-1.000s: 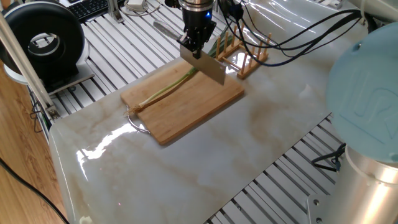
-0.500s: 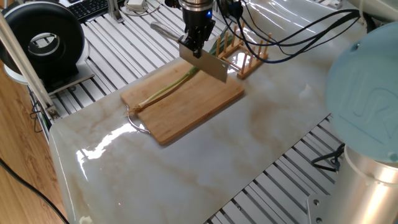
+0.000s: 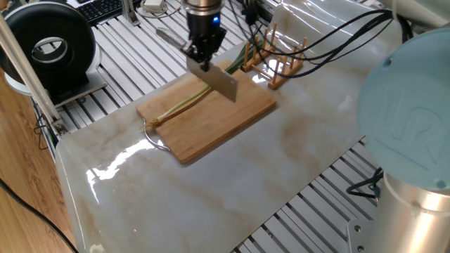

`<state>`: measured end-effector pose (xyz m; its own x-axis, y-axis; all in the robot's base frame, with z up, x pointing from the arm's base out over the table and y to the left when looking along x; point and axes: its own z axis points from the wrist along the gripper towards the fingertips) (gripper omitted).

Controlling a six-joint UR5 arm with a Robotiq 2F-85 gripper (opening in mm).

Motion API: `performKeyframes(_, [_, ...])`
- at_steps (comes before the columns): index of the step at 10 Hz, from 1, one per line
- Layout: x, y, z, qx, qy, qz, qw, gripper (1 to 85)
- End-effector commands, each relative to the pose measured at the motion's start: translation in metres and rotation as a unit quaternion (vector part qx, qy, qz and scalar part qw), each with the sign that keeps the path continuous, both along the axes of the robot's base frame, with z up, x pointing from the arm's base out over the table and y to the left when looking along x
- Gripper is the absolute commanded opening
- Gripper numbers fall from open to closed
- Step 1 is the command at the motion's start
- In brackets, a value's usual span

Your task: Chop the green garlic

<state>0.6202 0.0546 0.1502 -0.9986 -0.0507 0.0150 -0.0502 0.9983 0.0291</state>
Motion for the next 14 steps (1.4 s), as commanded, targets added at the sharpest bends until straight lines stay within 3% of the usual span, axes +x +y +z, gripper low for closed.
performKeyframes(1, [0.009, 0.043, 0.0, 0.017, -0.003, -0.041, 0.999, 1.3])
performKeyframes(2, [0.012, 0.058, -0.003, 0.036, -0.003, -0.06, 0.9976, 1.3])
performKeyframes(4, [0.016, 0.069, -0.008, 0.043, -0.001, -0.082, 0.9957, 1.3])
performKeyframes(6, [0.014, 0.044, -0.01, 0.0, -0.001, -0.062, 0.9981, 1.3])
performKeyframes(7, [0.012, 0.04, -0.01, -0.007, 0.002, -0.037, 0.9993, 1.3])
performKeyframes(9, [0.009, 0.043, -0.01, -0.002, 0.008, -0.005, 1.0, 1.3])
performKeyframes(10, [0.017, 0.045, -0.01, 0.003, -0.009, -0.003, 1.0, 1.3])
performKeyframes(11, [0.018, 0.05, -0.01, 0.012, -0.009, -0.013, 0.9998, 1.3])
performKeyframes(13, [0.02, 0.046, -0.01, -0.001, -0.012, -0.027, 0.9996, 1.3])
performKeyframes(14, [0.027, 0.064, -0.008, 0.002, -0.017, -0.042, 0.999, 1.3])
